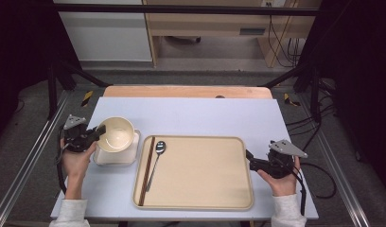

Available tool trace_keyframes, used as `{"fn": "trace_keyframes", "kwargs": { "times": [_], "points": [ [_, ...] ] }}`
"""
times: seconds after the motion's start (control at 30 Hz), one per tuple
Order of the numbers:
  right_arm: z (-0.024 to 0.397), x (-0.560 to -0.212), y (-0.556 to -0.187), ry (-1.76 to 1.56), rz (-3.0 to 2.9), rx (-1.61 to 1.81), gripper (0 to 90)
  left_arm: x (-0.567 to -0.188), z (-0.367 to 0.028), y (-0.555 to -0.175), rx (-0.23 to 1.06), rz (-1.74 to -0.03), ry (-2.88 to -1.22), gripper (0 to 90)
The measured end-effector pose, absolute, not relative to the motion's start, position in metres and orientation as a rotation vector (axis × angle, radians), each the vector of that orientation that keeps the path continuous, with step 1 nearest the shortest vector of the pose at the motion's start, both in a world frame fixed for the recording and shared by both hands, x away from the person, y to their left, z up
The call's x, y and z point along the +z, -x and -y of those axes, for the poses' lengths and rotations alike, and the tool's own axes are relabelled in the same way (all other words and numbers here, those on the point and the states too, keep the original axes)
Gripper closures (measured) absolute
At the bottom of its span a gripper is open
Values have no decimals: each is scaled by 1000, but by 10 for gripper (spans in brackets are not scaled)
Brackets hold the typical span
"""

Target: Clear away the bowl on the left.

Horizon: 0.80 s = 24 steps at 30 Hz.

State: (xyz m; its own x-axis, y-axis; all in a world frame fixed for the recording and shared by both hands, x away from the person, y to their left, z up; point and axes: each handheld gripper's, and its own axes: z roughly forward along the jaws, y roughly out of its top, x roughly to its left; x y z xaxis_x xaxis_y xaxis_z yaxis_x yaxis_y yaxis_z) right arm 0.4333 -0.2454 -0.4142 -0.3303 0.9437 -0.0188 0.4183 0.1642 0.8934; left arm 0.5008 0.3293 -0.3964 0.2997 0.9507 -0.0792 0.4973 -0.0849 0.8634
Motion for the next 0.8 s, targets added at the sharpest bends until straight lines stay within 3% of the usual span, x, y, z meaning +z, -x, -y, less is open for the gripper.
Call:
{"fn": "trace_keyframes", "kwargs": {
  "times": [0.8],
  "points": [
    [245, -415, -434, -1290, -1842, 1117, 61, -371, -256, -477, 648, -1082, -1820, 823]
  ]
}}
